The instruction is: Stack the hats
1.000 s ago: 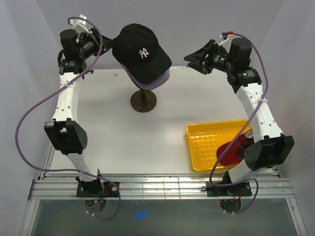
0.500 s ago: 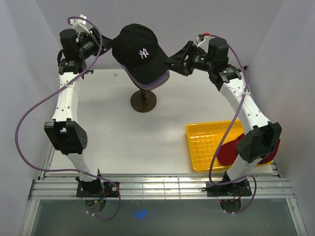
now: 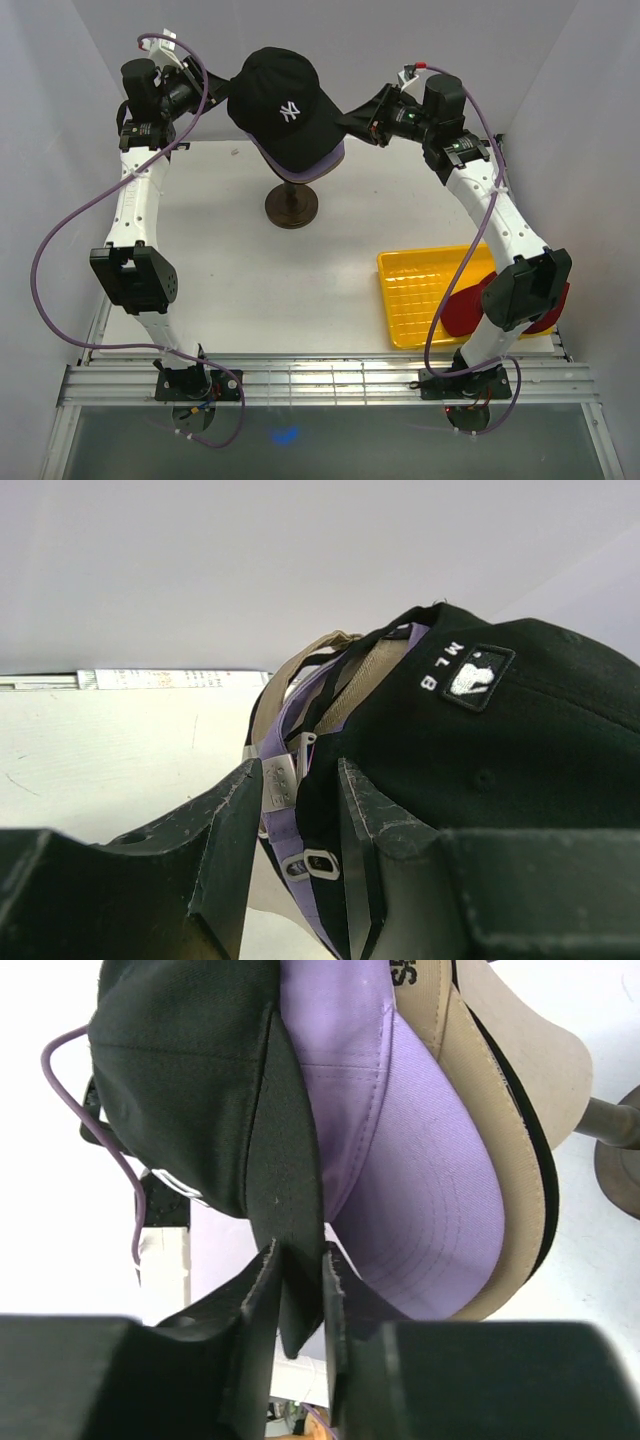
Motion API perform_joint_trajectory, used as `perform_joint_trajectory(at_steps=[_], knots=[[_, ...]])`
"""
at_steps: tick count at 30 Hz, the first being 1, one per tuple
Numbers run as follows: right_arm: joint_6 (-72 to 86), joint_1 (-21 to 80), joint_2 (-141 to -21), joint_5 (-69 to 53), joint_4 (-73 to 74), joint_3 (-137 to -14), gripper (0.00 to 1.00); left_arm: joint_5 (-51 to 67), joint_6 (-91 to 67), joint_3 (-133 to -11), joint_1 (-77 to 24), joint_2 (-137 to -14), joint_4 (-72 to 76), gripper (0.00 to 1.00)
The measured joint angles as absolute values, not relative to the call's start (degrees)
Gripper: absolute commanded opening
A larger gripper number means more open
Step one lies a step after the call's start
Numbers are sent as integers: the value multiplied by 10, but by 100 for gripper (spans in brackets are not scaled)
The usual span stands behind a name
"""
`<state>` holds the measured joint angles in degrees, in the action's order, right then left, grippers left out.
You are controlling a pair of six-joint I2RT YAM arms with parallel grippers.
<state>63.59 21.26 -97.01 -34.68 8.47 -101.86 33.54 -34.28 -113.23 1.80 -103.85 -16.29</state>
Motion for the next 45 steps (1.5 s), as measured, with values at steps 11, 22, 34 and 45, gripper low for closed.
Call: perform_joint_trajectory(at_steps=[11, 22, 34, 45], knots=[[656, 202, -963, -345, 56, -980, 8, 339, -343, -1132, 17, -1039, -162, 47], [688, 181, -961, -354, 26, -934, 8, 352, -344, -1132, 16, -1039, -159, 47], [686, 164, -1012, -365, 61, -986, 8, 354, -343, -1132, 15, -1039, -156, 61], [679, 161, -1029, -364, 100, -1019, 13, 377, -375, -1122, 20, -1025, -106, 78]])
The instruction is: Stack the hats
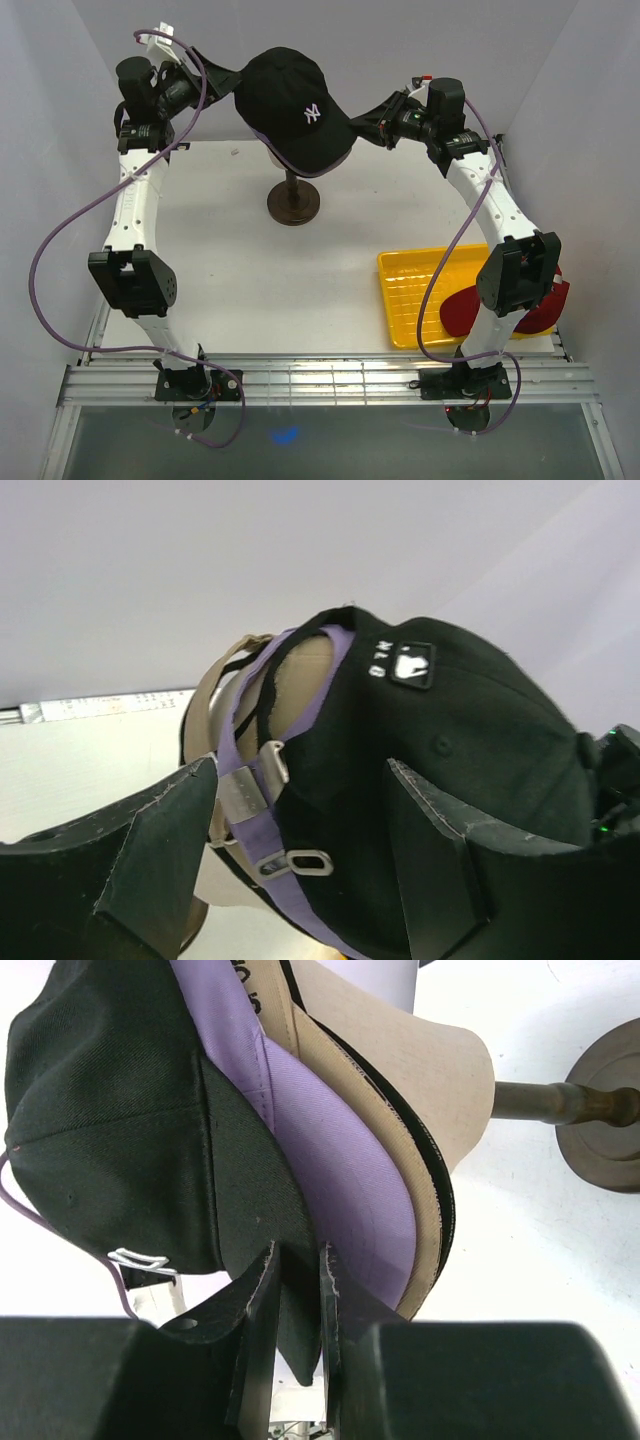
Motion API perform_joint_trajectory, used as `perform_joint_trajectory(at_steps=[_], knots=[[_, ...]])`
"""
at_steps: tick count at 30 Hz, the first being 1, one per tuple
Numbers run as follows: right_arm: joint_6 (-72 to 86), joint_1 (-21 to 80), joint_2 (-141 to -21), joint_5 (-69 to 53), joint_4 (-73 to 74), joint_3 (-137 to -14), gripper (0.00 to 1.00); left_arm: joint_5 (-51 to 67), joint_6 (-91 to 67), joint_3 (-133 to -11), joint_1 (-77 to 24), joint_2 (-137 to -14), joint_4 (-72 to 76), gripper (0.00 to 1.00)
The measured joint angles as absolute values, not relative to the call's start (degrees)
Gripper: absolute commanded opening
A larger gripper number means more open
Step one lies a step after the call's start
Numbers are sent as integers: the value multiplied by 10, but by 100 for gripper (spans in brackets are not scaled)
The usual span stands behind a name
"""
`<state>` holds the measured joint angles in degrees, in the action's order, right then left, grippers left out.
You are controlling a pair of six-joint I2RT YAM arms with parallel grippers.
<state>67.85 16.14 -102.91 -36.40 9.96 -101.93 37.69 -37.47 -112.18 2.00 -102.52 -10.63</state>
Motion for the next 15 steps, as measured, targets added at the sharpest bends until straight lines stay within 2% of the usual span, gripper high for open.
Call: perform_joint_trajectory(at_steps=[4, 13, 15], knots=[[677, 161, -1029, -363, 105, -1020, 18, 387, -394, -1119, 27, -1016, -77, 79], [657, 161, -1037, -326, 144, -1018, 42, 386, -406, -1109, 34, -1004, -55, 78], [646, 161, -1049, -310, 168, -1014, 43, 386, -406, -1103, 34, -1004, -53, 78]])
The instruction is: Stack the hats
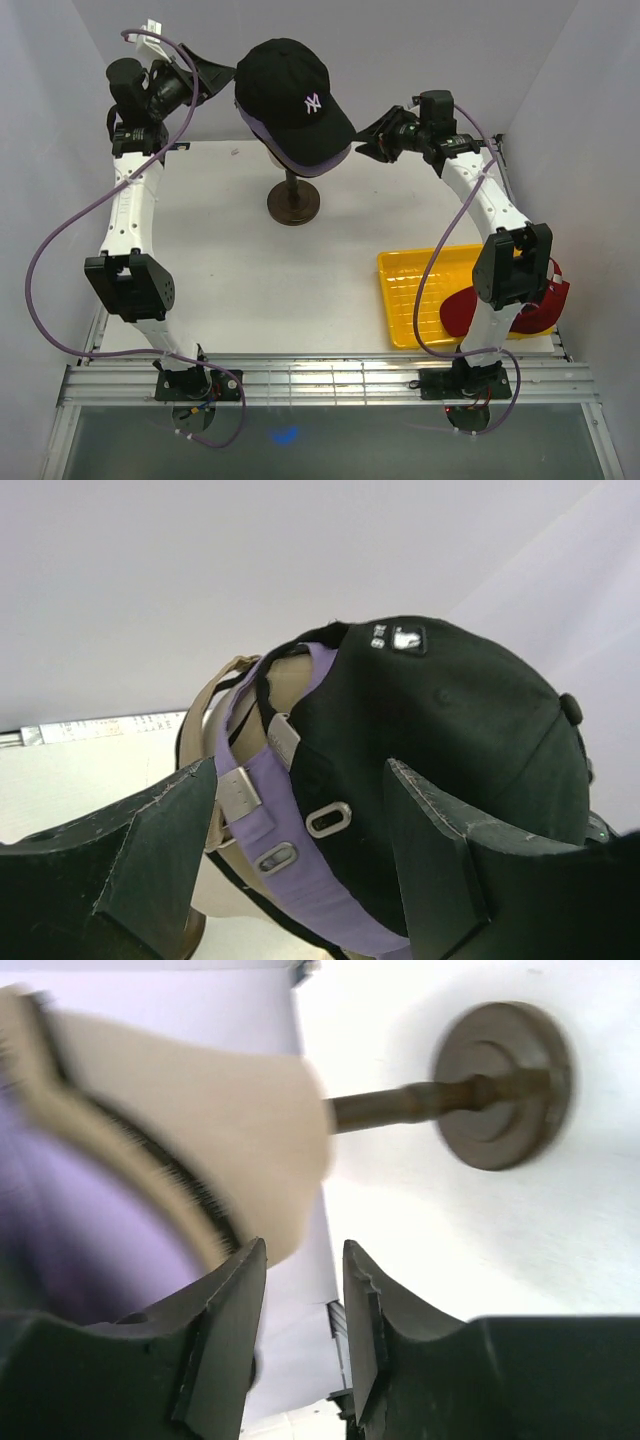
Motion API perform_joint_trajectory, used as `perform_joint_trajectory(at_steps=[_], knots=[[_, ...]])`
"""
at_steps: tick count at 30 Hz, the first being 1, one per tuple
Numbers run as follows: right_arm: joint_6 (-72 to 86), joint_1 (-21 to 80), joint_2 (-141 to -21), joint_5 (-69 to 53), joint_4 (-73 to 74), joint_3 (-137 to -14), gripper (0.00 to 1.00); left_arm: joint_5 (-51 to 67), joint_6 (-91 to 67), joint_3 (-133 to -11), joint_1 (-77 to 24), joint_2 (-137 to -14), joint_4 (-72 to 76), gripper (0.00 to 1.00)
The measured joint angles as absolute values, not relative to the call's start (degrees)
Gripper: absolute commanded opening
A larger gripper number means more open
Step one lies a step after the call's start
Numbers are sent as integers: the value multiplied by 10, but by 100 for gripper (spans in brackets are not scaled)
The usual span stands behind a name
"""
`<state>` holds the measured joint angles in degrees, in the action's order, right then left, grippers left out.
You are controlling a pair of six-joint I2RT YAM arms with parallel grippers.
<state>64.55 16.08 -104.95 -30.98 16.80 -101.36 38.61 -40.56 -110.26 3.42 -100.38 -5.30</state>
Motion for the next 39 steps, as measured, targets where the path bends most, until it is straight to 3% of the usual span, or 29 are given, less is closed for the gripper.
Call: perform_joint_trajectory(at_steps=[19, 39], knots=[[591, 157, -1047, -224, 265, -997, 59, 390, -408, -1074, 34, -1004, -44, 77], [523, 146, -967, -184, 303, -1007, 65, 382, -406, -1087, 60, -992, -44, 77]])
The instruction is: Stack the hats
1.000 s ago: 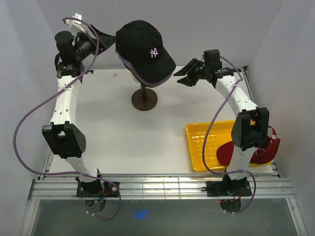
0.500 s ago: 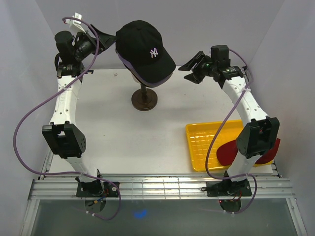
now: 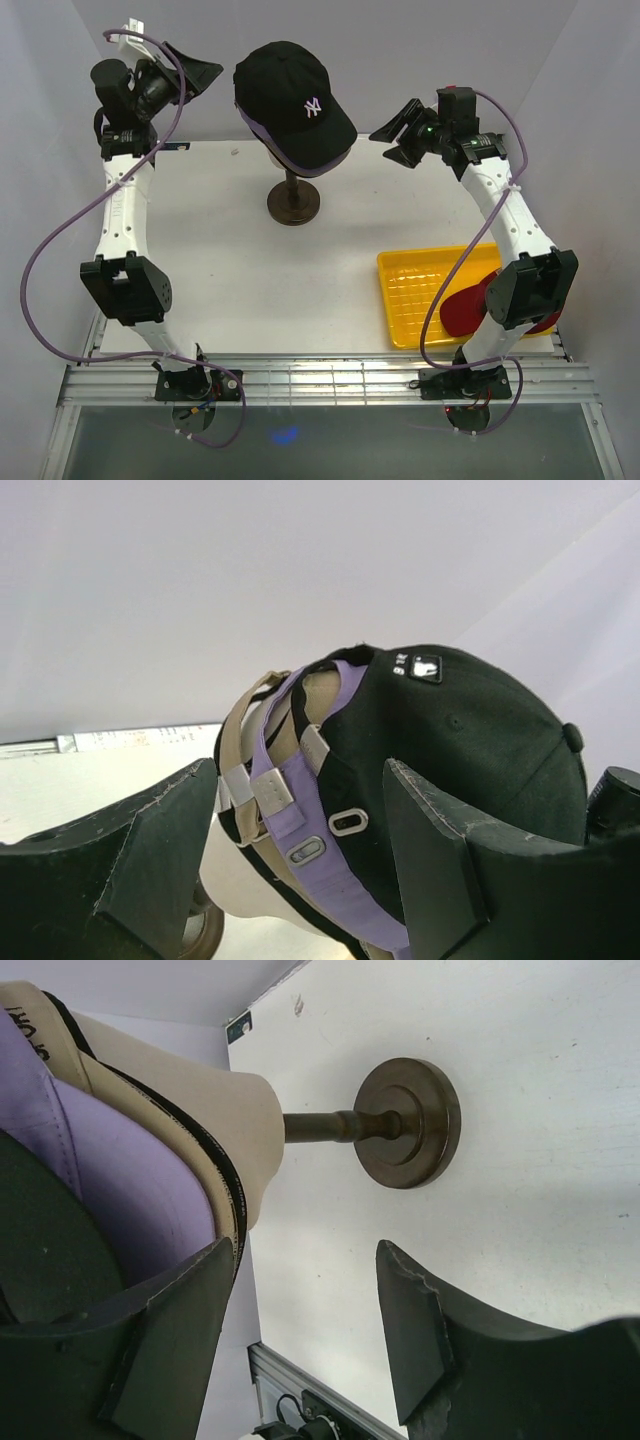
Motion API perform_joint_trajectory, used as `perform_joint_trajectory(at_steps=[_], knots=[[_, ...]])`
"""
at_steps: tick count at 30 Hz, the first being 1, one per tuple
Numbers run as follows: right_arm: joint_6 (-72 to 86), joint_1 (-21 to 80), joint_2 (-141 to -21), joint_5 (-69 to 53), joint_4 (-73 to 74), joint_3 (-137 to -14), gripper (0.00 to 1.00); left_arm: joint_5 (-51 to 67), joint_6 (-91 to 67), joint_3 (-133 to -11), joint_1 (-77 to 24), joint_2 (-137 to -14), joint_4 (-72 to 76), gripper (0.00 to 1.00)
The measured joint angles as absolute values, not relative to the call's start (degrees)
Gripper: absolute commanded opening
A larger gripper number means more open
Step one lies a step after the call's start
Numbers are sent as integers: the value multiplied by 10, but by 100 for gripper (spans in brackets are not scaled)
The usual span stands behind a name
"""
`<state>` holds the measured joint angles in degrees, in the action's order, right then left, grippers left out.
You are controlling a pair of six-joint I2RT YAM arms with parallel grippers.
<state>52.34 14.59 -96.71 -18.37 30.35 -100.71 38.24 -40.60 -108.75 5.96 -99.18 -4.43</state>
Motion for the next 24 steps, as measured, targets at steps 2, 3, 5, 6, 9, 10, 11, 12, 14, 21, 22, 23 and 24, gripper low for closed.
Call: perform_joint_trajectory(at_steps=[2, 3, 5, 6, 9, 10, 11, 12, 14, 21, 22, 23, 24], knots=[[519, 146, -967, -184, 305, -1013, 66, 387, -410, -1101, 64, -994, -45, 78], [517, 146, -967, -185, 306, -1016, 66, 392, -412, -1115, 65, -999, -43, 78], [515, 146, -966, -189, 305, -1021, 66, 401, -418, -1143, 65, -1011, -35, 77], [515, 147, -966, -192, 308, -1027, 67, 406, -421, -1156, 65, -1019, -29, 77], [505, 153, -966, -191, 318, -1058, 68, 418, -430, -1188, 65, -1044, -5, 77], [501, 157, -968, -188, 327, -1080, 68, 422, -434, -1192, 65, -1051, 4, 77], [494, 162, -971, -180, 331, -1106, 69, 427, -436, -1195, 65, -1060, 11, 77], [488, 168, -973, -174, 333, -1133, 71, 430, -438, -1198, 65, -1068, 18, 77], [474, 182, -974, -161, 316, -1177, 73, 436, -442, -1199, 65, -1086, 33, 77], [415, 243, -987, -125, 201, -1224, 80, 444, -429, -1197, 46, -1130, 52, 77], [403, 255, -1008, -120, 191, -1254, 80, 443, -425, -1196, 42, -1132, 52, 77], [396, 261, -1026, -117, 183, -1275, 80, 442, -423, -1195, 37, -1132, 53, 77], [387, 269, -1046, -114, 172, -1298, 81, 441, -421, -1195, 33, -1132, 56, 78]])
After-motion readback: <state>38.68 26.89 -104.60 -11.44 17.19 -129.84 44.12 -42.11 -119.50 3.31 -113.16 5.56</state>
